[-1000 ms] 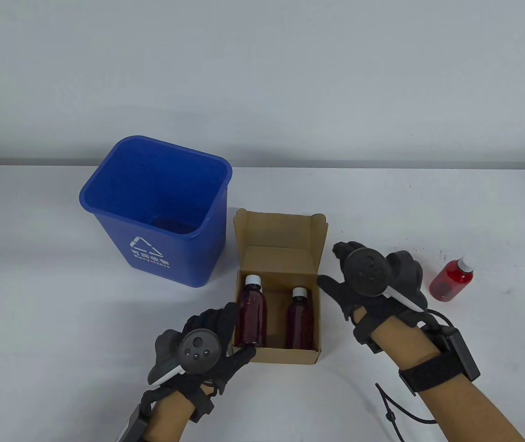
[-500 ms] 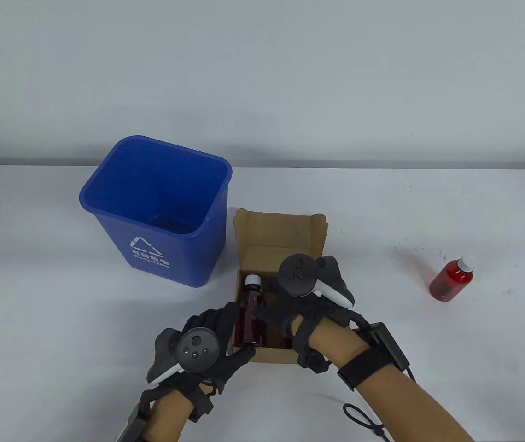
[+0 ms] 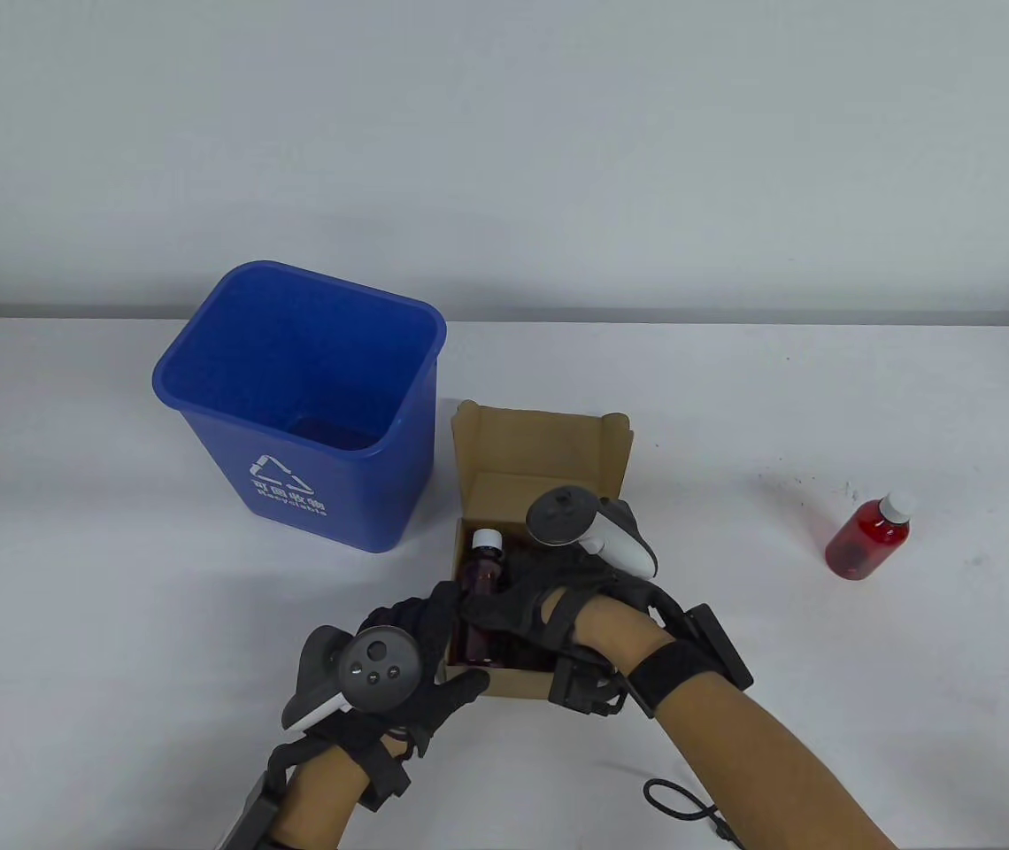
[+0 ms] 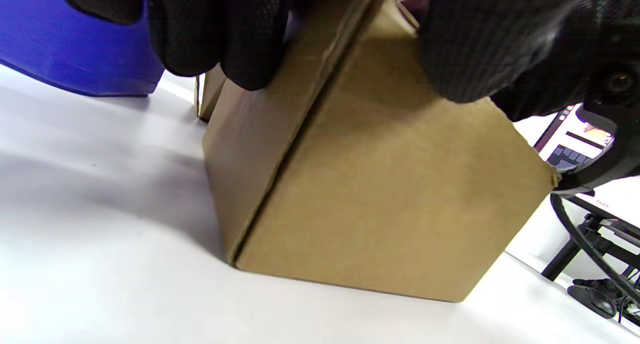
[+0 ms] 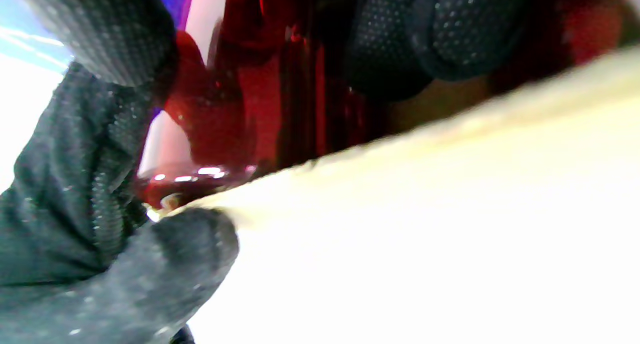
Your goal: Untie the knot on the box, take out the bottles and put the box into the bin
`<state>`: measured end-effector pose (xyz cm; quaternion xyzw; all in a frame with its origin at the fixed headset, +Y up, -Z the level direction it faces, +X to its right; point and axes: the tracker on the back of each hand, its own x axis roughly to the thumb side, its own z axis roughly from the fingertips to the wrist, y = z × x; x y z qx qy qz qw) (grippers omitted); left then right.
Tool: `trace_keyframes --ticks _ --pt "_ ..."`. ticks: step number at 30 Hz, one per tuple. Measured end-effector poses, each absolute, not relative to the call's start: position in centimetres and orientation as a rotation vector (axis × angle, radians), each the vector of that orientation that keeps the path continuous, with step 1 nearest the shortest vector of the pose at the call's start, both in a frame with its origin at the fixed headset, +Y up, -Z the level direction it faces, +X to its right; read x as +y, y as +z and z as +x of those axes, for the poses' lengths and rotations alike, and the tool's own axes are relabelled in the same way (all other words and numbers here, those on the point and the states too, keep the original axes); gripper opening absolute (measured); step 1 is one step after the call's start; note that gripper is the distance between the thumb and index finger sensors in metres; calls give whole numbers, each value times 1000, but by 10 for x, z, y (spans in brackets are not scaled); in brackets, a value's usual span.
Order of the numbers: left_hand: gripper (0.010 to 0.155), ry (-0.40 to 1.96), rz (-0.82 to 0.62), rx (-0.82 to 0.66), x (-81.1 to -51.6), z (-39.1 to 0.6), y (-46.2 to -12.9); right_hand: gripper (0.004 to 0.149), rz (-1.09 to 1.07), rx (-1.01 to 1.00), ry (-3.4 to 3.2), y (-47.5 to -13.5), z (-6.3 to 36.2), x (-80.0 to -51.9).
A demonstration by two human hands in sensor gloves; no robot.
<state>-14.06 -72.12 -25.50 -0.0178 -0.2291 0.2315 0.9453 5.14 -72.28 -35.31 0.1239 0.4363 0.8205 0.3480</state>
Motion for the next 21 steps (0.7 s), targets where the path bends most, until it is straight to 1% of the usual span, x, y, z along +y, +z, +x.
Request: trace_keyframes --ticks 14,21 --pt "97 484 -45 -470 -722 -140 -255 96 313 1128 2033 -358 57 -724" --pt "97 472 -36 -479 -721 -139 -254 92 315 1125 1946 -357 61 -724"
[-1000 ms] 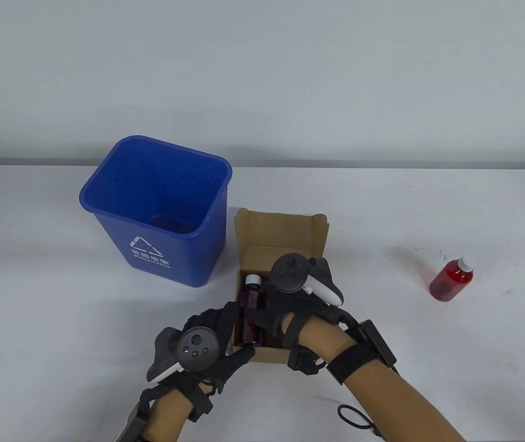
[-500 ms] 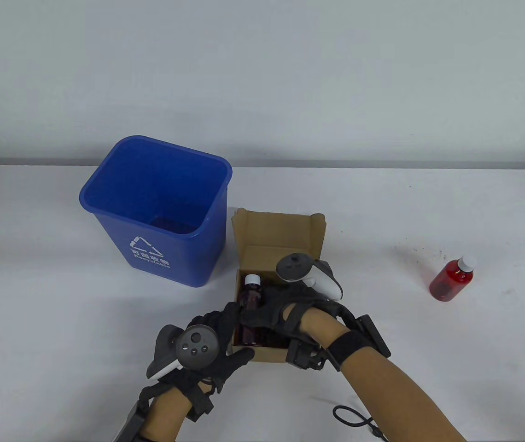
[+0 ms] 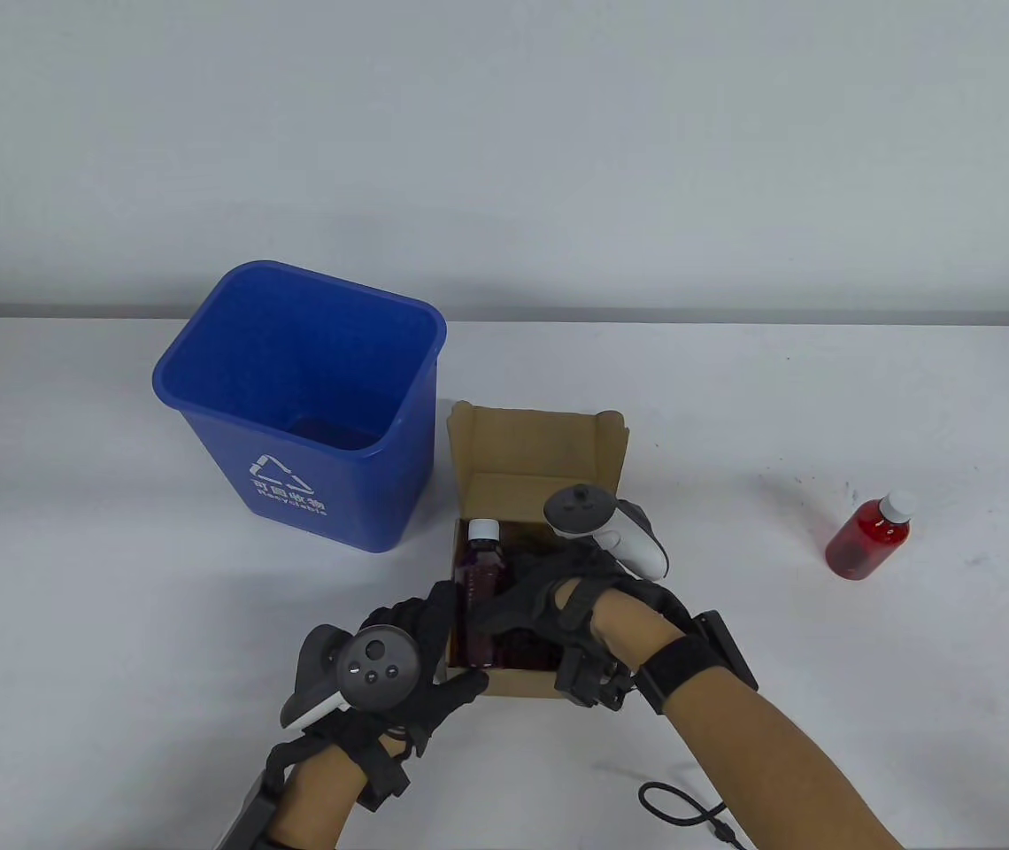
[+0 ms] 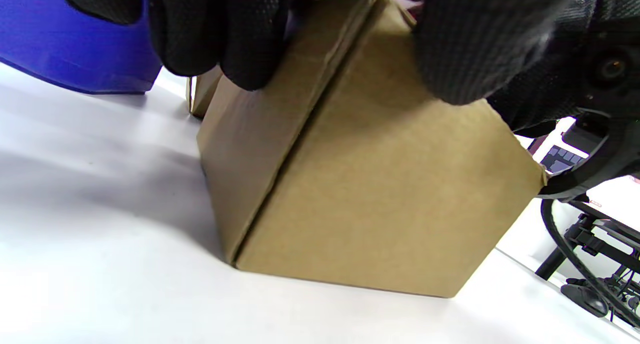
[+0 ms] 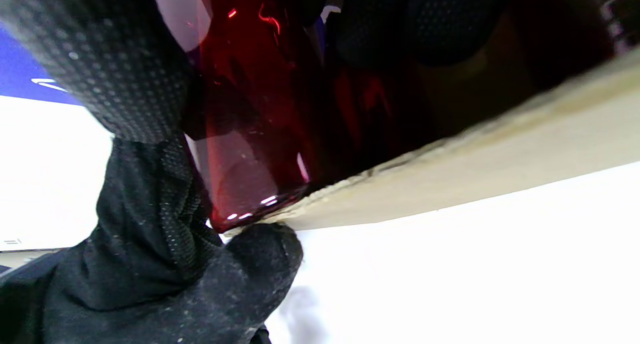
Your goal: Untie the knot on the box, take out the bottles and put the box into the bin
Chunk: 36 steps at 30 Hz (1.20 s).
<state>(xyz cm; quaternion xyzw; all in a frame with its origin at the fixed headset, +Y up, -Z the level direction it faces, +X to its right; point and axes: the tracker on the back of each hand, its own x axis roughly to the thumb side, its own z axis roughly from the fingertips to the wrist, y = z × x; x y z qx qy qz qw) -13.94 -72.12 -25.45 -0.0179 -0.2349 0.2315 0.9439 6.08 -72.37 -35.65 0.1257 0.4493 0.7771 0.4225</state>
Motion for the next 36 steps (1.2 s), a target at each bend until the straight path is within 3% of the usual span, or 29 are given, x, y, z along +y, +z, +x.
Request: trace_keyframes --ticks 15,25,36 --pt "95 453 -15 -476 -719 -140 -253 83 375 1081 1944 -347 59 -719" --pt "89 457 2 -460 -719 -143 -253 81 440 851 2093 -340 61 -707" --pt "91 454 -8 -449 -721 -143 -253 81 502 560 2181 -338 81 -663"
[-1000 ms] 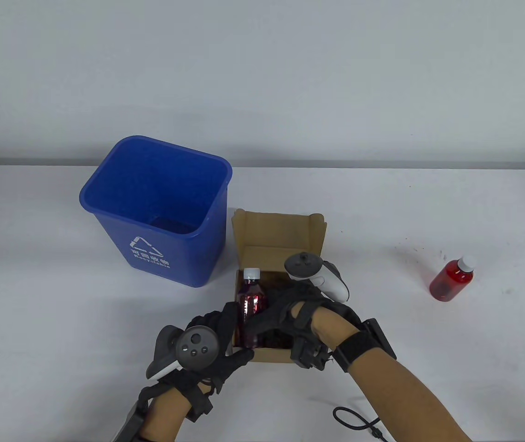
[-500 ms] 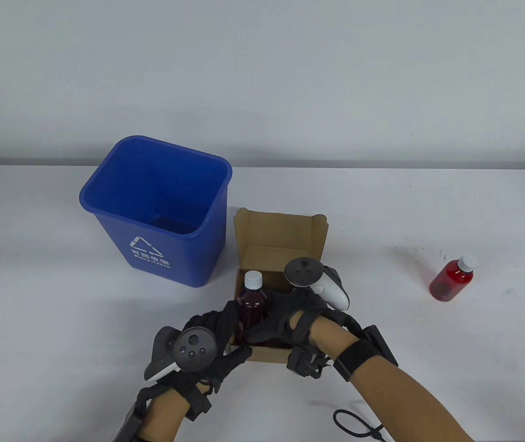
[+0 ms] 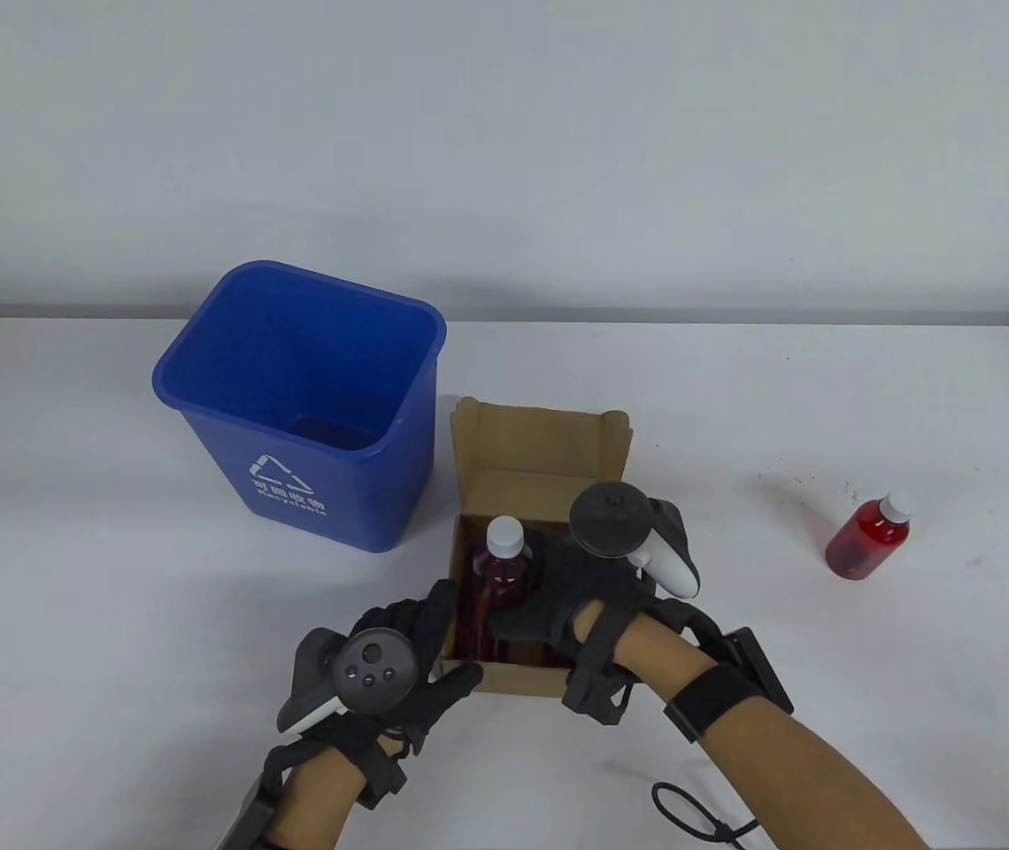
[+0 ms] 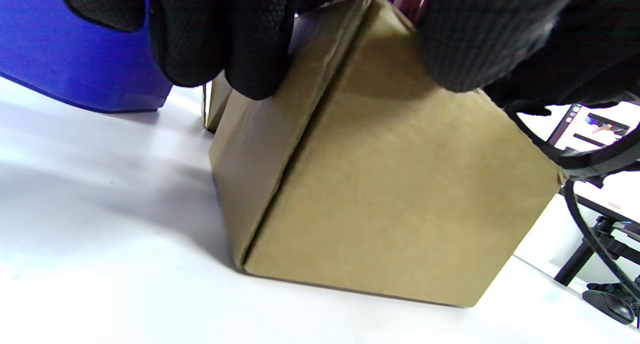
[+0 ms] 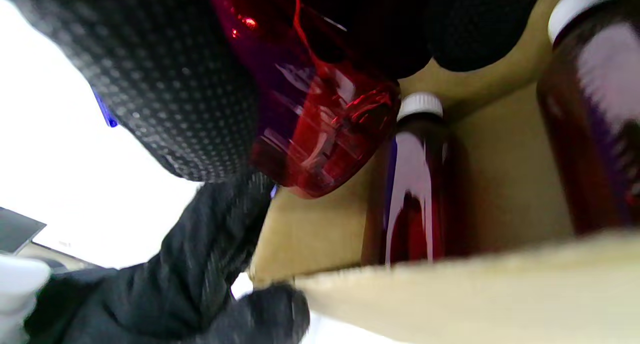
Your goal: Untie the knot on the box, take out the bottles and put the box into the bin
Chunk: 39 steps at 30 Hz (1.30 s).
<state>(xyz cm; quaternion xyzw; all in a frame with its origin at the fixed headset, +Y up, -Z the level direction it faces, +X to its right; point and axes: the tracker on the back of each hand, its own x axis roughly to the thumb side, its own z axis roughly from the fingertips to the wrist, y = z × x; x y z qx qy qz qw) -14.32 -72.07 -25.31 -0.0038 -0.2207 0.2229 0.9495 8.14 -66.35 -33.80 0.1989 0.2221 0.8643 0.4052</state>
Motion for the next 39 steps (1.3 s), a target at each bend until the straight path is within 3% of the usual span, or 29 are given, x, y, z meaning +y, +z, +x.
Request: trace_keyframes --ticks 7,16,24,39 --pt "92 473 -15 -426 -721 -147 -254 82 396 377 2202 -347 129 -642" --pt "92 492 -26 -419 -721 -148 -254 82 187 169 2287 -361 205 -640" --pt "92 499 -31 -416 -721 -148 -255 81 -44 28 2326 -373 264 -671" --pt "91 500 -45 -424 -722 -149 -256 81 -369 9 2257 -383 300 -743"
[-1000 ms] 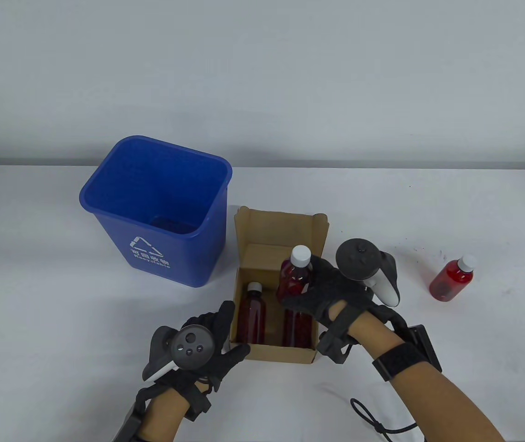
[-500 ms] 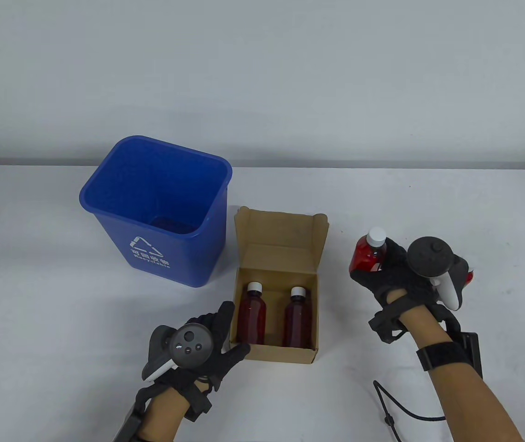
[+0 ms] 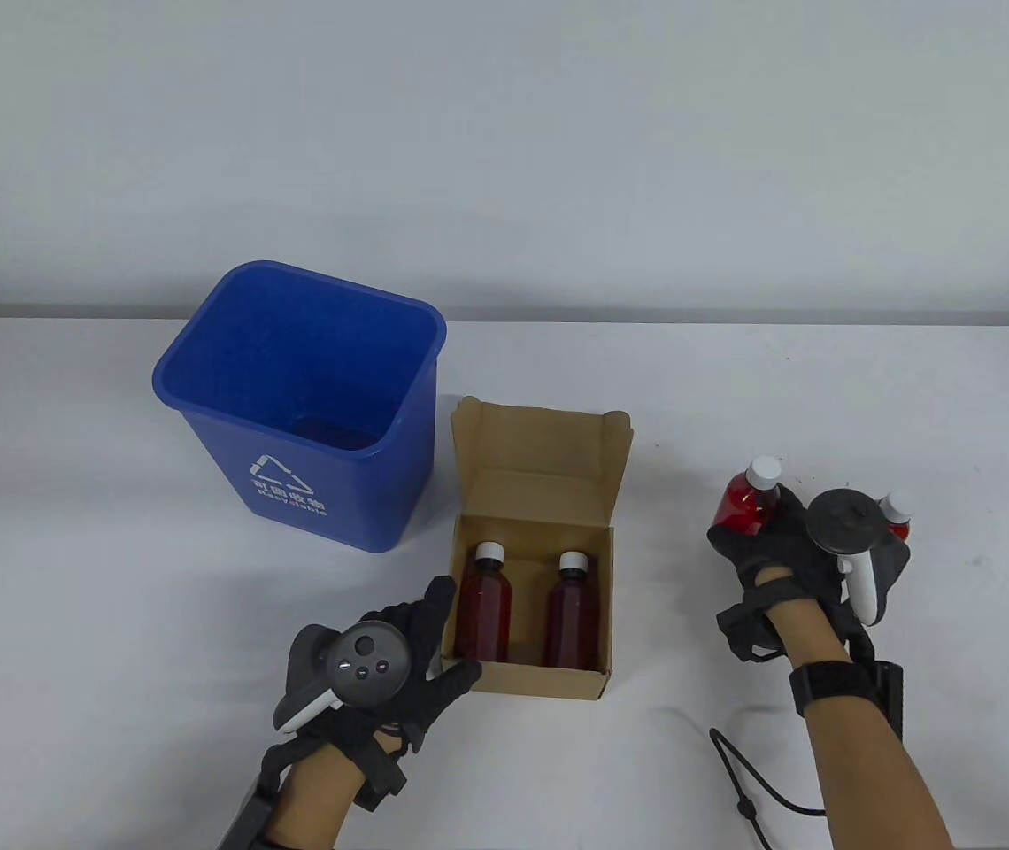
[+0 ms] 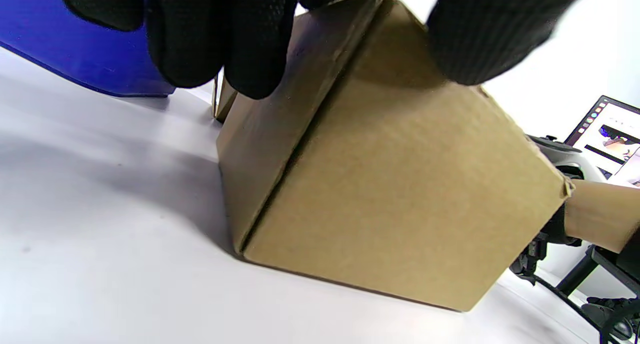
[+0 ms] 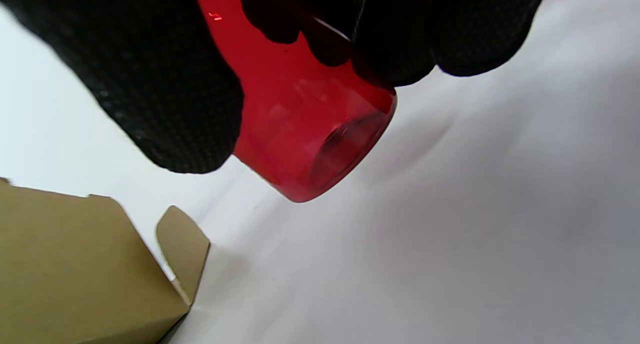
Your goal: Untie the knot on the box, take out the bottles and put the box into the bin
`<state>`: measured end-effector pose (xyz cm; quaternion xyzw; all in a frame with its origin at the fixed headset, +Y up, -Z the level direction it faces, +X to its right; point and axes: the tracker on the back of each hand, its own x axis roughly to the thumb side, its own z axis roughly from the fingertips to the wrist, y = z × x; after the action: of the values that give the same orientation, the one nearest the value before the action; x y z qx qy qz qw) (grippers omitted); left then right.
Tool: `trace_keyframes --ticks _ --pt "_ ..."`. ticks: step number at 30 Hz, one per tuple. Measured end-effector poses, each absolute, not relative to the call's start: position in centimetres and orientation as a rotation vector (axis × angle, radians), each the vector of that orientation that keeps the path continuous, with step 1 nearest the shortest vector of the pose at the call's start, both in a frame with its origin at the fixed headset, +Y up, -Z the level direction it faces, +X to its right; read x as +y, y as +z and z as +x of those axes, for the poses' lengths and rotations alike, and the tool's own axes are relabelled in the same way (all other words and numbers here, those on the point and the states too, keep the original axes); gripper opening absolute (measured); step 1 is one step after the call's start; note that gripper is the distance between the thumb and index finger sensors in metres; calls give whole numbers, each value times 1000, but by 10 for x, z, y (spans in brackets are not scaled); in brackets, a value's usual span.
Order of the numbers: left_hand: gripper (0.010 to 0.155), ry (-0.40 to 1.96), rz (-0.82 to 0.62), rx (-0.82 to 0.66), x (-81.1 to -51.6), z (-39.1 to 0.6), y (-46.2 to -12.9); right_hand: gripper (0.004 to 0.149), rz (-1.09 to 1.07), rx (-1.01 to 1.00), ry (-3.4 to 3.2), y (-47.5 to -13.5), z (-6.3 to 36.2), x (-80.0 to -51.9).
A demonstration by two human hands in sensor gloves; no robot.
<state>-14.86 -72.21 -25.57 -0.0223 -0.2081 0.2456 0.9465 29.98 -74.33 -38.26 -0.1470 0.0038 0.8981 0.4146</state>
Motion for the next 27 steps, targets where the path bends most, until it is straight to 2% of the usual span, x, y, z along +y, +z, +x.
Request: trace_keyframes --ticks 7,27 --pt "92 500 -54 -428 -723 -147 -256 81 -423 -6 2173 -384 308 -763" --pt "92 498 -62 -423 -724 -145 -256 82 -479 11 2226 -385 312 -765"
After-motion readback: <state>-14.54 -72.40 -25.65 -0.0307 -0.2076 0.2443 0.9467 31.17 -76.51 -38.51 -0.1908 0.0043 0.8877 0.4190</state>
